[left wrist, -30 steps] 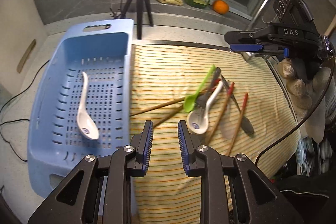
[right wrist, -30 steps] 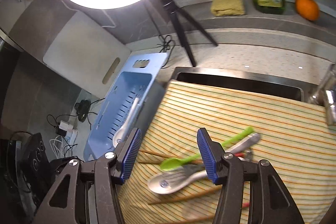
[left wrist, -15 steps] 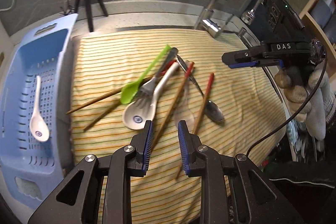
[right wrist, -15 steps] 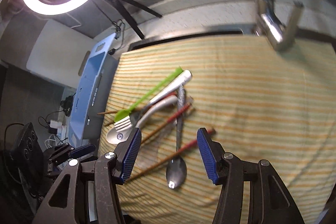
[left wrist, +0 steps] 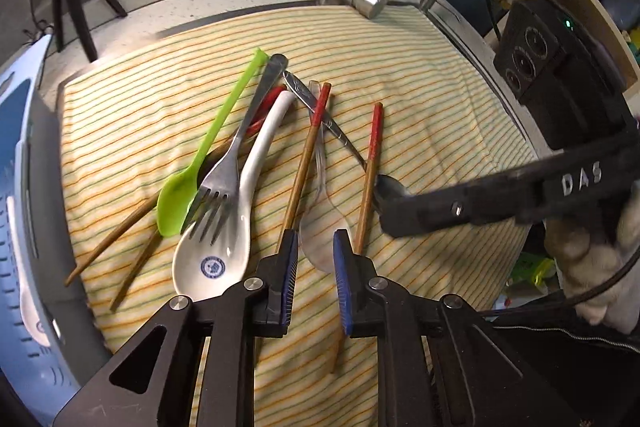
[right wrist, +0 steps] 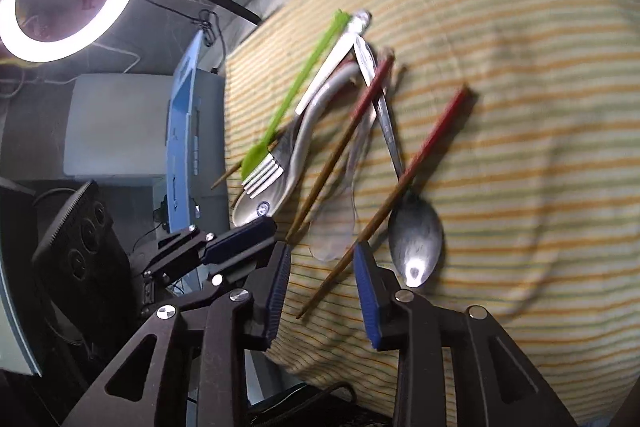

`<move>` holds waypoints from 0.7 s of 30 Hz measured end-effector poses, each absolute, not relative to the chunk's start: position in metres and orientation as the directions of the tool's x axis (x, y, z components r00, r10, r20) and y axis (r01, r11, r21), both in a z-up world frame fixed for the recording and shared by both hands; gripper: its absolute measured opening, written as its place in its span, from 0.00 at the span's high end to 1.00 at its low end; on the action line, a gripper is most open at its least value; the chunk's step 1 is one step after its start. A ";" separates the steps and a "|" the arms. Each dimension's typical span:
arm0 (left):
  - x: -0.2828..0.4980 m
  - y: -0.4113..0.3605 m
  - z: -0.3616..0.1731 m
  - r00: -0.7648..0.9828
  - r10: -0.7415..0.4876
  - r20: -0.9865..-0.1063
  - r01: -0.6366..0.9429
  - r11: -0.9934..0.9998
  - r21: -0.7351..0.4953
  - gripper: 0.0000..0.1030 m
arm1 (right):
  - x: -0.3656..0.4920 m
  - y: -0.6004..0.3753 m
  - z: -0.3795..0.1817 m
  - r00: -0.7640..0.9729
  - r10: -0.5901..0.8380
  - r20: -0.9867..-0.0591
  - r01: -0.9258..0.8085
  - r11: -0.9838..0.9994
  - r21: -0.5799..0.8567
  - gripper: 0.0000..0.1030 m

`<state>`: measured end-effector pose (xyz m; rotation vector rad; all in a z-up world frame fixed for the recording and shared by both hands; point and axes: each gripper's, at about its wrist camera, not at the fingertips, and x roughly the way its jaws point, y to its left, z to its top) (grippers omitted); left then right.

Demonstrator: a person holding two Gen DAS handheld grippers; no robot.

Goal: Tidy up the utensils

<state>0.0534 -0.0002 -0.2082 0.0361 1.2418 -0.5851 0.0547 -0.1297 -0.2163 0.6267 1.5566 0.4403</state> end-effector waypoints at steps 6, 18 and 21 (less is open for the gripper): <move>0.071 -0.003 -0.219 0.146 -0.407 -0.902 0.467 0.832 -0.299 0.87 | 0.051 -0.130 -0.229 0.015 0.585 -0.811 0.217 0.790 0.574 0.77; 0.090 -0.020 -0.238 0.089 -0.376 -0.922 0.517 0.809 -0.280 0.87 | 0.060 -0.133 -0.242 0.044 0.531 -0.846 0.328 0.793 0.514 0.77; 0.095 -0.023 -0.241 0.079 -0.370 -0.926 0.521 0.807 -0.278 0.87 | 0.060 -0.132 -0.243 0.048 0.523 -0.851 0.333 0.795 0.507 0.78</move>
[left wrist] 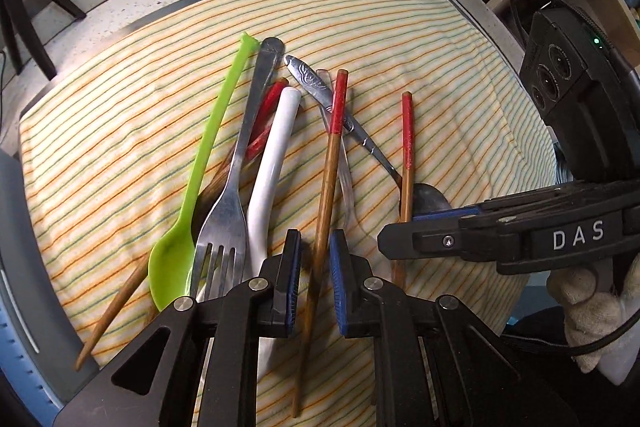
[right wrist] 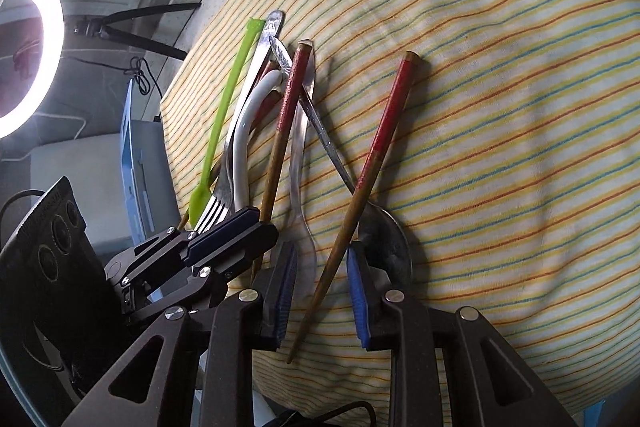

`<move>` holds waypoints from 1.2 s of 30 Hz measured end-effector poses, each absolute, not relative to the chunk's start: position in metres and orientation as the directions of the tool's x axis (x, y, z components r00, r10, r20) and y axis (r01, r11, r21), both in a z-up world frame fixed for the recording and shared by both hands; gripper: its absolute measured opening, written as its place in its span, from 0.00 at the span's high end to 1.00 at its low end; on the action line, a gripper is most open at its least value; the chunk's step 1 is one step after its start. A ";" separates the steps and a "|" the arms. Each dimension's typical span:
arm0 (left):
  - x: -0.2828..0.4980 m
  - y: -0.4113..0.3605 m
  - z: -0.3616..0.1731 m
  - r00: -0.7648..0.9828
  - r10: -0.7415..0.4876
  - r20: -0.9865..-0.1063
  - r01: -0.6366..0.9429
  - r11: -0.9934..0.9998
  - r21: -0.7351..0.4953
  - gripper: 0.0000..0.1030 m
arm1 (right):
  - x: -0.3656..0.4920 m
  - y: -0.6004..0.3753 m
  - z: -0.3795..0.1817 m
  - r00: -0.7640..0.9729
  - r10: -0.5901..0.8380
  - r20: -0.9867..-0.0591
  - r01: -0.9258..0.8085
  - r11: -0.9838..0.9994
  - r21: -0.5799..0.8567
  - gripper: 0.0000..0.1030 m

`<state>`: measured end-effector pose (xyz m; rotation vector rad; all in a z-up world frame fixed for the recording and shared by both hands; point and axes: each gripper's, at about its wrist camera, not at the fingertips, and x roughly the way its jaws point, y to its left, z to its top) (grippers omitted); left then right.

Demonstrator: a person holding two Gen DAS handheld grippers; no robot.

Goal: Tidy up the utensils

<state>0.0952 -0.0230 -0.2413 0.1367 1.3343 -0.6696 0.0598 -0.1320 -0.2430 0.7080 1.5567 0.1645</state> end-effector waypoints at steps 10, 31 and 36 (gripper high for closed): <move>0.105 -0.029 -0.248 0.074 -0.368 -0.927 0.521 0.807 -0.279 0.94 | 0.063 -0.131 -0.248 0.064 0.506 -0.860 0.347 0.797 0.494 0.91; 0.080 0.004 -0.214 0.148 -0.493 -0.858 0.435 0.811 -0.391 0.95 | 0.054 -0.152 -0.205 0.147 0.562 -0.814 0.277 0.767 0.579 0.94; 0.076 0.036 -0.195 0.213 -0.525 -0.824 0.385 0.820 -0.423 0.95 | 0.063 -0.140 -0.182 0.167 0.582 -0.796 0.214 0.767 0.605 0.94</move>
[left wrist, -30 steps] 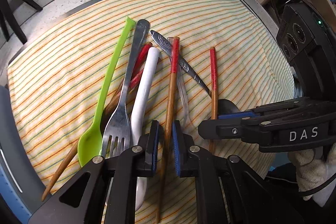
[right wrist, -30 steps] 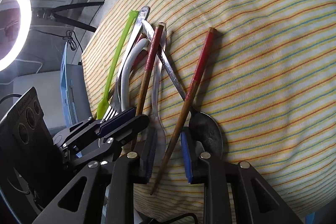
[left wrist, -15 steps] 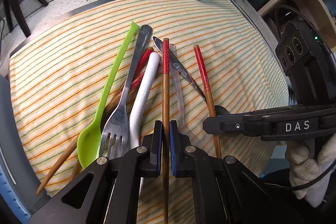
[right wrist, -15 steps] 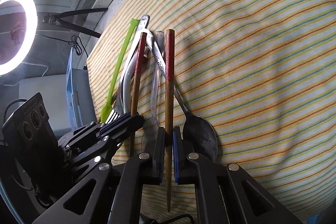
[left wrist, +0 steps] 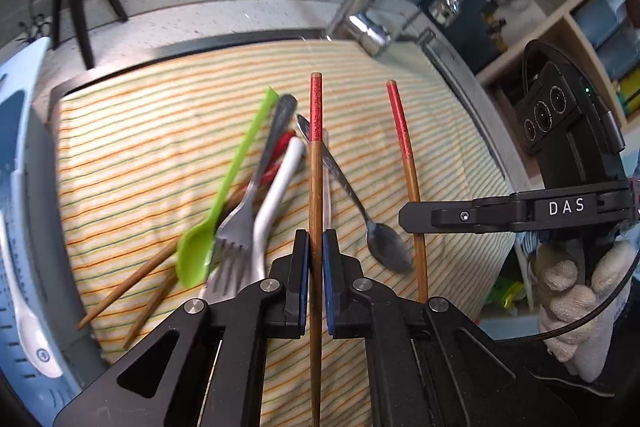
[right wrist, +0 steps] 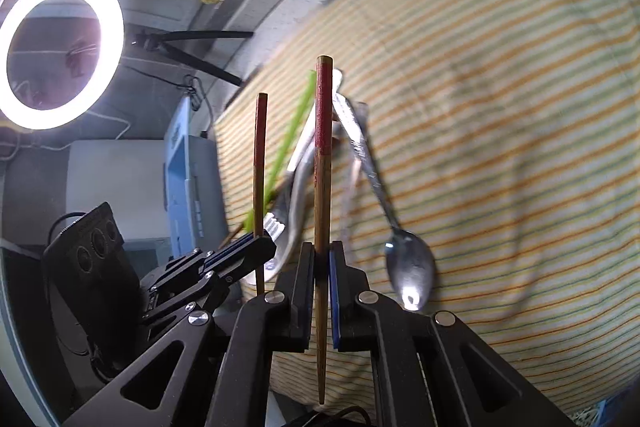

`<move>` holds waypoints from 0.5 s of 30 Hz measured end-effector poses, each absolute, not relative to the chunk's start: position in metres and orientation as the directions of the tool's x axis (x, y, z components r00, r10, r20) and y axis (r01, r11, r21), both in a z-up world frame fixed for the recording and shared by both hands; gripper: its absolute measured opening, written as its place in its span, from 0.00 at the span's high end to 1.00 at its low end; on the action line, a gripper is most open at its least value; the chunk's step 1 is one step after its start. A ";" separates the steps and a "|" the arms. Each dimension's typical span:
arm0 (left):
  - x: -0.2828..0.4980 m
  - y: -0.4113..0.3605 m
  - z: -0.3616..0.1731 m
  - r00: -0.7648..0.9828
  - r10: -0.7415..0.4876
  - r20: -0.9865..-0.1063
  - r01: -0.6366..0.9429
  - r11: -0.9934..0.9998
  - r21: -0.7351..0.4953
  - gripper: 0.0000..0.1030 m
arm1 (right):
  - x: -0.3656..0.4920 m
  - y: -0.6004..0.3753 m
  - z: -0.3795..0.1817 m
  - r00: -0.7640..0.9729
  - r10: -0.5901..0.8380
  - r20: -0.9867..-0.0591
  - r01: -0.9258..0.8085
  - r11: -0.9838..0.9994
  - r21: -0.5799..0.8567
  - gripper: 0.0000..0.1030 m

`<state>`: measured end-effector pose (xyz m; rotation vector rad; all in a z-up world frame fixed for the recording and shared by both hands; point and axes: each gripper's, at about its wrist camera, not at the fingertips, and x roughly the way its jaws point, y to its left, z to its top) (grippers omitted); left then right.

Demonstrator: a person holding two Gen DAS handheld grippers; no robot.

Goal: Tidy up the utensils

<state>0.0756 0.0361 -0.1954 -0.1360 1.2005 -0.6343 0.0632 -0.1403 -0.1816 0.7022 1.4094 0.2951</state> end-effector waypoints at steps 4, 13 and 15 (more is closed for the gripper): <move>0.073 0.072 -0.179 0.284 -0.519 -0.806 0.337 0.841 -0.423 0.95 | 0.079 -0.117 -0.161 0.179 0.603 -0.777 0.139 0.767 0.627 0.94; 0.067 0.169 -0.166 0.431 -0.424 -0.797 0.166 0.905 -0.392 0.95 | 0.116 -0.022 -0.137 0.139 0.661 -0.738 -0.042 0.748 0.662 0.94; 0.067 0.191 -0.165 0.451 -0.392 -0.802 0.127 0.917 -0.377 0.95 | 0.124 0.005 -0.138 0.122 0.668 -0.734 -0.072 0.743 0.665 0.94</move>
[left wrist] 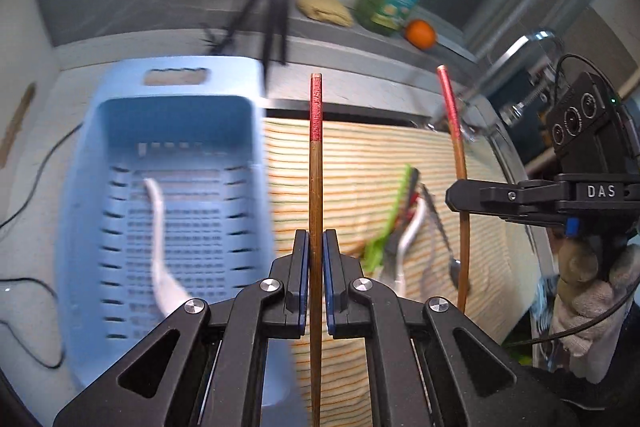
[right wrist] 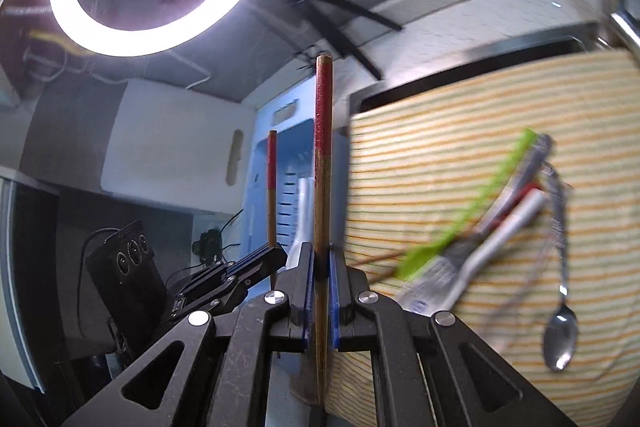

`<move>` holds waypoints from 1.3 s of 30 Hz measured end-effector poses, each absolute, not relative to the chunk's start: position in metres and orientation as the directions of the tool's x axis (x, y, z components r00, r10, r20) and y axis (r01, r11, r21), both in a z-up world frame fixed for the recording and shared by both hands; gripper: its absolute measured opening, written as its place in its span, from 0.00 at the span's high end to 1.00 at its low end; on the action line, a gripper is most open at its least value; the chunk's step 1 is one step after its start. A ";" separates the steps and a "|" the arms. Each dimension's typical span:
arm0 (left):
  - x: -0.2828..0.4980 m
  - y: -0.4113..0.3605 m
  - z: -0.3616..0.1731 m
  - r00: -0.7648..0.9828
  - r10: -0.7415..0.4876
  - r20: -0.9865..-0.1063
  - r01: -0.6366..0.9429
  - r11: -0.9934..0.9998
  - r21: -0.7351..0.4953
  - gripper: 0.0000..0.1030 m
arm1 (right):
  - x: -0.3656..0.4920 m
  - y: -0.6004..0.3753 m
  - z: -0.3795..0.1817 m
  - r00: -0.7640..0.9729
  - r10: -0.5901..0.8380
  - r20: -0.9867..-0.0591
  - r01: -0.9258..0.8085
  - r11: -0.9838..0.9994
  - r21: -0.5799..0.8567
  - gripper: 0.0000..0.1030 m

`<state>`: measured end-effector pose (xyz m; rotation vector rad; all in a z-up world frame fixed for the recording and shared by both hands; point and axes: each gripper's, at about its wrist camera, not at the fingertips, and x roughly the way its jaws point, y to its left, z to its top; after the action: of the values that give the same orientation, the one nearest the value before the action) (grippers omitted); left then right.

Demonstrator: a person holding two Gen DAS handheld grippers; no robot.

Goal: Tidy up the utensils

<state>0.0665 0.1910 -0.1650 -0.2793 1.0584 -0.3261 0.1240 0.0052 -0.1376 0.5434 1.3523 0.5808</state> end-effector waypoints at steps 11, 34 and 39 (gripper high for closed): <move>0.079 0.262 -0.188 0.451 -0.279 -0.848 -0.033 0.944 -0.328 0.95 | 0.151 0.111 -0.170 0.021 0.645 -0.764 -0.153 0.757 0.635 0.94; 0.099 0.275 -0.230 0.334 -0.205 -0.920 -0.110 0.961 -0.254 0.86 | 0.171 0.162 -0.231 -0.059 0.480 -0.875 -0.203 0.853 0.482 0.91; 0.094 0.274 -0.222 0.357 -0.193 -0.914 -0.123 0.960 -0.250 0.84 | 0.167 0.156 -0.224 -0.057 0.496 -0.866 -0.210 0.842 0.496 0.90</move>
<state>0.0944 0.2738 -0.2218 -0.2972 1.2097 -0.0460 0.1667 0.1559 -0.2244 0.2368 1.5249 0.5842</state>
